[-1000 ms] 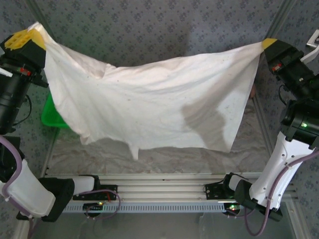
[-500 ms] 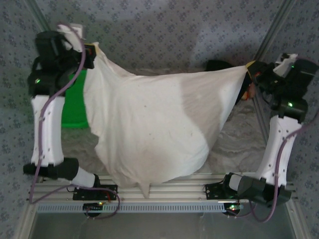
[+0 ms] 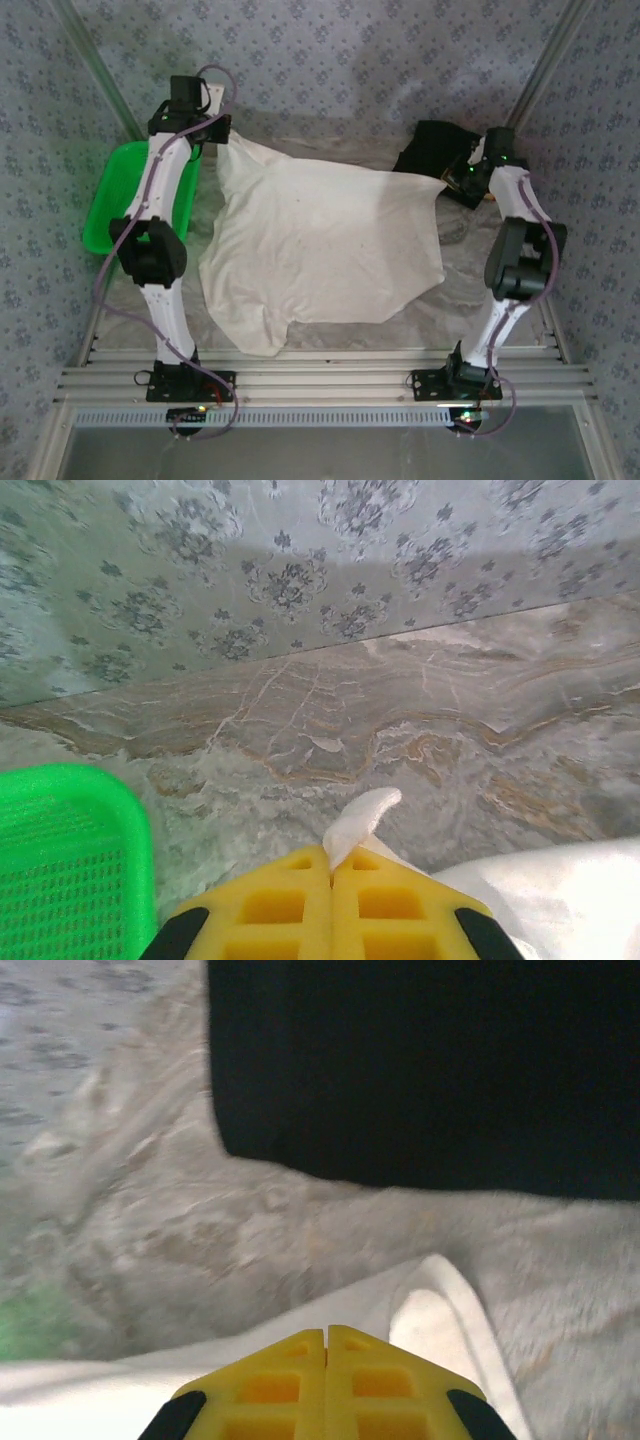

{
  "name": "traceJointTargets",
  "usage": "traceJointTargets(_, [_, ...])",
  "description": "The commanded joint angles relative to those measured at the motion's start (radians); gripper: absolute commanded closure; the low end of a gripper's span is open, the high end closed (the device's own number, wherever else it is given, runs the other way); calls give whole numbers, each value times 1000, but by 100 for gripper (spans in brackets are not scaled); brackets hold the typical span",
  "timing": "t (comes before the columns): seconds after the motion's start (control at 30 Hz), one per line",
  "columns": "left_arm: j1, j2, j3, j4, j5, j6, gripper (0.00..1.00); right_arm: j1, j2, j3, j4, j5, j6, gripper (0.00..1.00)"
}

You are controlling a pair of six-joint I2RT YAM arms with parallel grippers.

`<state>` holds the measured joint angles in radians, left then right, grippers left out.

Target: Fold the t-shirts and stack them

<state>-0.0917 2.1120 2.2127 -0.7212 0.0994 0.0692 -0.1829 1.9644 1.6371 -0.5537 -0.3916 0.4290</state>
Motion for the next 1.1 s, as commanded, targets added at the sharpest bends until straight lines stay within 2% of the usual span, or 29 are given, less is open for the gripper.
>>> traceJointTargets(0.0, [4, 75, 83, 37, -13, -32, 100, 6, 113, 151, -24, 70, -91, 100])
traceJointTargets(0.17, [-1, 151, 133, 65, -10, -51, 100, 26, 225, 259, 9, 114, -115, 100])
traceJointTargets(0.33, [-1, 158, 163, 49, -44, -52, 100, 32, 290, 339, -3, 126, -132, 100])
traceJointTargets(0.63, [-8, 53, 140, -6, 36, -72, 100, 52, 206, 242, 42, 151, -165, 100])
traceJointTargets(0.8, [-11, -62, 3, 4, 91, -137, 100, 63, 123, 143, 56, 163, -194, 100])
traceJointTargets(0.9, [-12, -168, -165, 68, 126, -190, 100, 65, 47, 43, 93, 168, -180, 100])
traceJointTargets(1.07, [0, -321, -461, 129, 103, -250, 100, 70, -70, -121, 134, 172, -158, 100])
